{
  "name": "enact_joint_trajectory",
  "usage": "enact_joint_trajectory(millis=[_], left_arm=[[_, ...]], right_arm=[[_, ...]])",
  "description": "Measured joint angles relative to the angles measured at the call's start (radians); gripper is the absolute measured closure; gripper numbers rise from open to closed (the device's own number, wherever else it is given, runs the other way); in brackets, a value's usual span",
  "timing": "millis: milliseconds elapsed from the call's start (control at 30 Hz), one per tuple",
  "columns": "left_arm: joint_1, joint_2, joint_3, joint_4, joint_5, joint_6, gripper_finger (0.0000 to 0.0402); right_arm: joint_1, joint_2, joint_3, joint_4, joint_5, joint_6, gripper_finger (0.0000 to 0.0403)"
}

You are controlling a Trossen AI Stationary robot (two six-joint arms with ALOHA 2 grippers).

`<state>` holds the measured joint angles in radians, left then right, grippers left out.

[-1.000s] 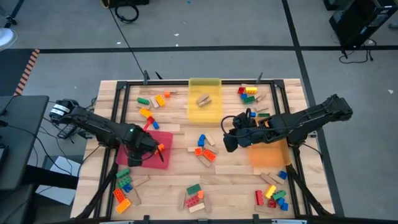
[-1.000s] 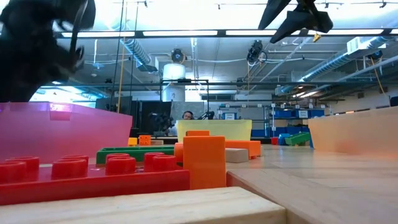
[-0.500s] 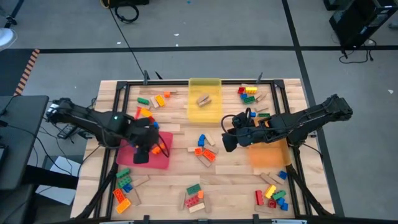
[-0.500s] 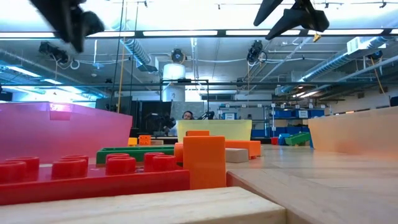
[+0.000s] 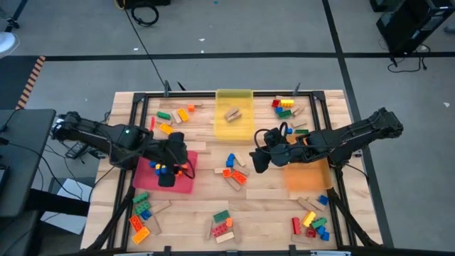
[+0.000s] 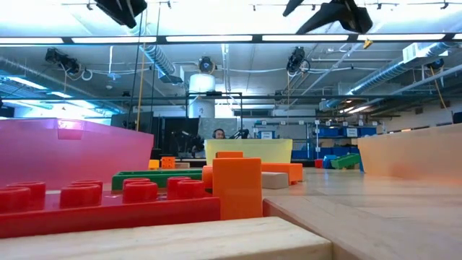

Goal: Sort blocks by size
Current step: Put the wooden block into the yellow bin

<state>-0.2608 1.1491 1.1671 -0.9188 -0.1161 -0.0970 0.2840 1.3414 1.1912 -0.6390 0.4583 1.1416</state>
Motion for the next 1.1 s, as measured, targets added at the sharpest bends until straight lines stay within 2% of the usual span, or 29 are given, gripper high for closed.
enact_joint_trajectory(millis=[100,233,367,467,600,833,933,1100], left_arm=[[0.014,-0.054,-0.017,0.024,-0.047,0.018,0.0249],[0.037,-0.195,-0.114,0.099,-0.103,0.018,0.0249],[0.054,-0.358,-0.237,0.191,-0.127,0.016,0.0249],[0.061,-0.452,-0.308,0.239,-0.128,0.008,0.0249],[0.064,-0.533,-0.378,0.285,-0.128,-0.043,0.0249],[0.064,-0.564,-0.424,0.286,-0.128,-0.132,0.0249],[0.064,-0.562,-0.433,0.289,-0.127,-0.162,0.0249],[0.064,-0.561,-0.435,0.286,-0.127,-0.176,0.0249]], right_arm=[[0.000,0.000,0.000,0.046,0.001,-0.020,0.0212],[-0.003,0.012,0.000,0.111,0.000,-0.045,0.0200],[-0.015,0.074,0.010,0.171,-0.072,-0.092,0.0192],[-0.037,0.158,0.072,0.152,-0.153,-0.131,0.0190],[-0.063,0.307,0.220,0.036,-0.242,-0.195,0.0190],[-0.071,0.577,0.494,-0.354,-0.303,-0.223,0.0190],[-0.064,0.646,0.519,-0.434,-0.304,-0.204,0.0190],[-0.061,0.700,0.520,-0.443,-0.319,-0.212,0.0190]])
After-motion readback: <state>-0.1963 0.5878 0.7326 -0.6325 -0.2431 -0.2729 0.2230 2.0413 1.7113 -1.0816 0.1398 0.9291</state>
